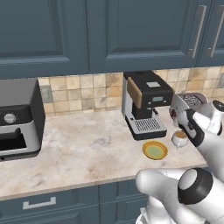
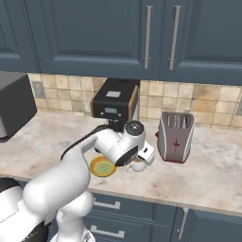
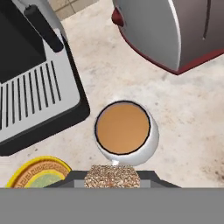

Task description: Take a sugar cube from the saucer and place it inside the coffee. Then, grab milk from the fridge and place it next to the coffee on the counter to sweeten the coffee.

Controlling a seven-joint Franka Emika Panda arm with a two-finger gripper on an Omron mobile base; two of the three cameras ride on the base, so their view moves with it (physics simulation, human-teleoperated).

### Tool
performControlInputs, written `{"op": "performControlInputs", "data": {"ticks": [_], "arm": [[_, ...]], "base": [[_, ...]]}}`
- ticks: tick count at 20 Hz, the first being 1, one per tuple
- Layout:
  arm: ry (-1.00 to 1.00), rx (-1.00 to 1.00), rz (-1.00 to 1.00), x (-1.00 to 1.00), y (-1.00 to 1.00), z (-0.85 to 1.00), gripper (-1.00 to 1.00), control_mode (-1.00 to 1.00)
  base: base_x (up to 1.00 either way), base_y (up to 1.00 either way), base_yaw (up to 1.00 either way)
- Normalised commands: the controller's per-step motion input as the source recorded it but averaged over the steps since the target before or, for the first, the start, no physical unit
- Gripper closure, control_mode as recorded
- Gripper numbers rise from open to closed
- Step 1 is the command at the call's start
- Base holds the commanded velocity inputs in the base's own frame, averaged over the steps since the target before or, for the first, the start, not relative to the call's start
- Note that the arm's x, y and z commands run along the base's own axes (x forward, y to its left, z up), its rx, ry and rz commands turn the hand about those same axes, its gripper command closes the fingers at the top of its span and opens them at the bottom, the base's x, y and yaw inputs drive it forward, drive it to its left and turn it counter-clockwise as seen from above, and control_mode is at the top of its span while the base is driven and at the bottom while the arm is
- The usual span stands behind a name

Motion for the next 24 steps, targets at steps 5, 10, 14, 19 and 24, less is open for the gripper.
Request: {"op": "performControlInputs", "data": {"ticks": [5, 10, 14, 19, 24], "arm": [[-0.07, 0.17, -0.04, 0.02, -0.11, -0.07, 1.00, -1.00], [-0.01, 0.06, -0.03, 0.12, 0.00, -0.04, 1.00, -1.00], [0.00, 0.02, -0.01, 0.14, 0.00, -0.01, 1.00, -1.00], [0.00, 0.00, 0.00, 0.06, 0.00, -0.08, 1.00, -1.00], [-0.01, 0.00, 0.00, 0.01, 0.01, -0.16, 1.00, -1.00]], "base": [[0.00, 0.00, 0.00], [0.00, 0.00, 0.00], [0.00, 0.00, 0.00], [0.00, 0.00, 0.00], [0.00, 0.00, 0.00]]}}
